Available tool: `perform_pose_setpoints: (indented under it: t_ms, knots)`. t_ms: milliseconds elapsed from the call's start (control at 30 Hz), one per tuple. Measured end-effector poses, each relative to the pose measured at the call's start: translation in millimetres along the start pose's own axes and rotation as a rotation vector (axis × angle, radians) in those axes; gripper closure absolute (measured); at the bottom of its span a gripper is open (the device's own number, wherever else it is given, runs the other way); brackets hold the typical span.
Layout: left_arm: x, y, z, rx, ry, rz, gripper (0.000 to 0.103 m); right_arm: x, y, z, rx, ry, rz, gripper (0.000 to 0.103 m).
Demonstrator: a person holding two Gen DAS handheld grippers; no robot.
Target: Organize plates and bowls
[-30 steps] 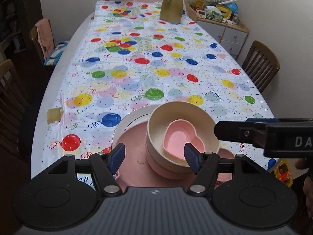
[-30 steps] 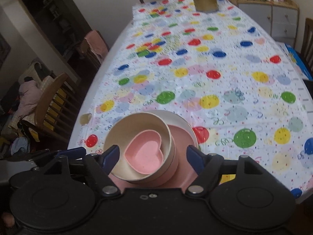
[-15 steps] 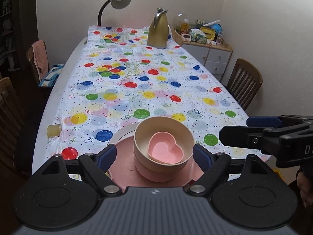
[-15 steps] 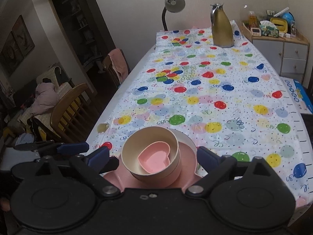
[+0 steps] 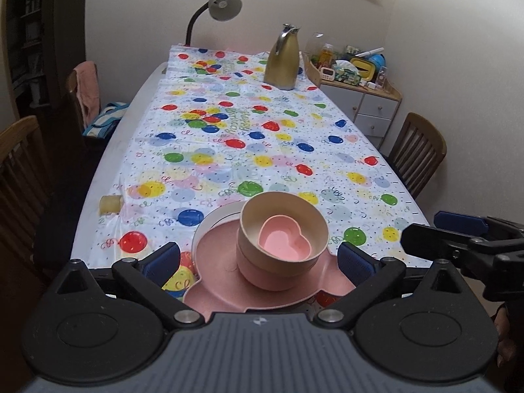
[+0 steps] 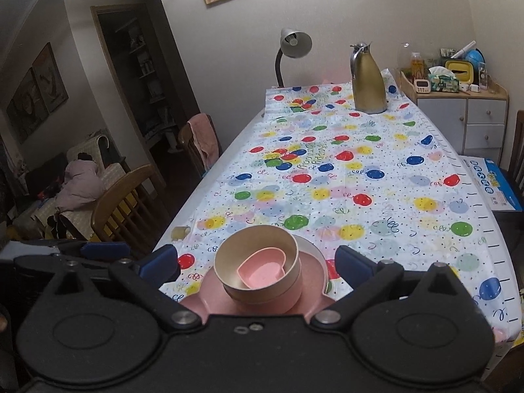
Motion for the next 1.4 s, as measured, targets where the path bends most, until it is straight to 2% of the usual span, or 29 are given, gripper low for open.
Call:
perform_pose_setpoints:
  t_ms: [233, 433, 533, 1400]
  knots:
    - [0, -8, -5, -0.037, 0.017, -0.03, 0.0, -7, -2, -3, 0.019, 0.005, 0.012, 0.0]
    - [0, -11, -5, -0.044, 0.025, -0.039, 0.0, -2, -10, -8, 0.034, 0.005, -0.029, 0.0]
    - [1, -12, -5, -0.053, 0.023, -0.049, 0.0, -4, -10, -8, 0.04, -0.004, -0.023, 0.0]
    - [2, -12, -2, -0.054, 0.027, -0.052, 0.0, -4, -13, 0, 0.067, -0.027, -0.047, 0.0]
Point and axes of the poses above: each gripper's, at about its wrist camera, not at the fingertips, and x roughly the way its jaws point, z to its right, y to its top, the point moved 7 cm from there along x, roughly the way its jaws point, and after that the axes turned 6 degrees about -x, right-handed, at the moved point
